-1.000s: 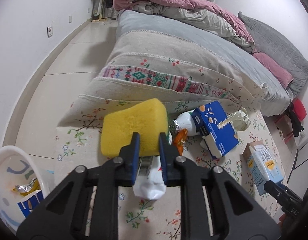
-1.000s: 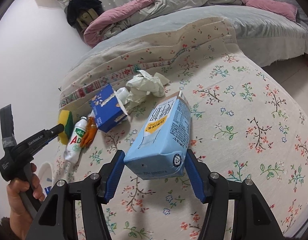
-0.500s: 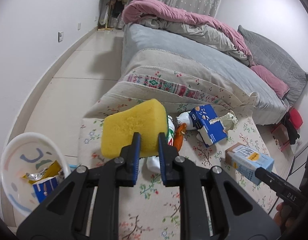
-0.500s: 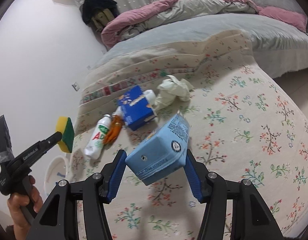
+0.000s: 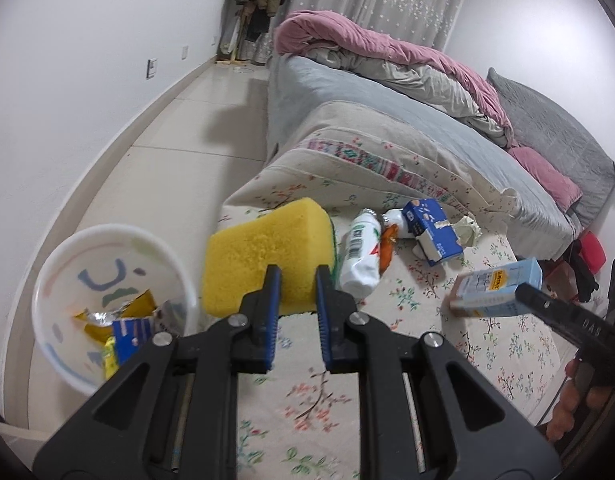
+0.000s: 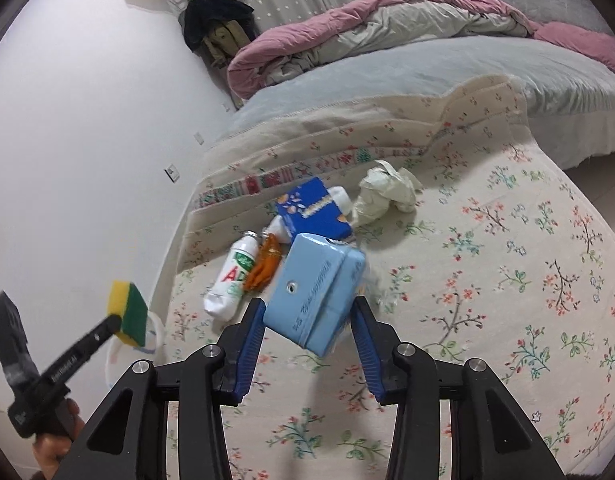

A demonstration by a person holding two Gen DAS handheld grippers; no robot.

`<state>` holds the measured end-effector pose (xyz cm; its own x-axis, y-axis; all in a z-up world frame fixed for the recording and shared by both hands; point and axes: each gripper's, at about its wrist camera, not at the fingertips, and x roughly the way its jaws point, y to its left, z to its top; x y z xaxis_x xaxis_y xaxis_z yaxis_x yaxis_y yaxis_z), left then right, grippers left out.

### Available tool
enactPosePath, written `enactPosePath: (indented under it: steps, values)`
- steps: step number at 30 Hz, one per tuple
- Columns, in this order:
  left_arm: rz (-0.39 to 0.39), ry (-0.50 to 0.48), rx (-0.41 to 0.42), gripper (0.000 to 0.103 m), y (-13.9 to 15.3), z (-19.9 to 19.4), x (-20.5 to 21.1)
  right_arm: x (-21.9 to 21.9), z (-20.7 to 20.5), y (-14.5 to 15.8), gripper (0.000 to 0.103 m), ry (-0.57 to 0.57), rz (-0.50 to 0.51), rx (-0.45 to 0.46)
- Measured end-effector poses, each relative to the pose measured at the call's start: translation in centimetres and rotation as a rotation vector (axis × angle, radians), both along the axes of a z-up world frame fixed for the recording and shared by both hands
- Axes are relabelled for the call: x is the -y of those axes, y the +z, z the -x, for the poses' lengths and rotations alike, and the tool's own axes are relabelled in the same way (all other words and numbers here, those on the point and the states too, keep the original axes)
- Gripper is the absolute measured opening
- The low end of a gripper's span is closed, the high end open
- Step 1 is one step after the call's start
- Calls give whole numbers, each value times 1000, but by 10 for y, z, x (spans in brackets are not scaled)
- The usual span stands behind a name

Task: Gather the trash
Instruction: 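Carry both items to the bin while the left gripper releases the sponge inside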

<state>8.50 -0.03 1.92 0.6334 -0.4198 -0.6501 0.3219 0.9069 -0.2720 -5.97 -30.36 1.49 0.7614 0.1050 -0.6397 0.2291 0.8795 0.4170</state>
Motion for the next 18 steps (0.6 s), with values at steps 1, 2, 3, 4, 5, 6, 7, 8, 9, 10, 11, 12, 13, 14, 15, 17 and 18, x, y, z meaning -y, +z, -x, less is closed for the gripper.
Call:
enactPosePath:
  steps: [1,2,3,4,5,6,7,8,9,10,11,12,13,14,15,17,18]
  values:
    - [5,9,-2,19,0,1,-5,-4,0,4,43,7,5,9]
    - [10,17,-4,19,0,1,-10,-6,0,6,42,12,6,14]
    - [12,26,-5,19,0,1,-14,-9,-1,8,42,20,7,20]
    - [15,34,-5,19,0,2,-17,-14,-1,11,42,30,10,27]
    - [20,43,-4,19,1,2,-22,-17,-2,14,42,37,14,31]
    - [26,54,-3,19,1,2,-28,-20,-2,16,42,43,17,35]
    - [31,63,-4,19,1,3,-33,-24,-3,18,42,51,19,40]
    - [35,73,-5,19,0,4,-37,-28,-3,20,41,57,22,46]
    - [39,85,-9,19,0,3,-42,-32,-4,23,41,63,22,51]
    - [42,99,-13,19,-1,3,-49,-35,-5,25,41,71,19,58]
    - [44,109,-15,19,-1,3,-55,-38,-5,27,41,77,17,63]
    - [46,122,-18,19,-1,3,-60,-43,-6,30,41,89,11,71]
    - [47,133,-19,19,-2,3,-65,-46,-7,32,42,97,7,77]
    - [48,145,-19,19,-2,3,-71,-51,-9,34,41,108,2,84]
    - [49,155,-20,19,-2,4,-76,-56,-10,36,41,121,-2,90]
    - [50,180,-23,19,-4,4,-88,-66,-15,38,41,145,-10,98]
    - [52,193,-27,19,-5,4,-94,-71,-18,38,41,160,-17,101]
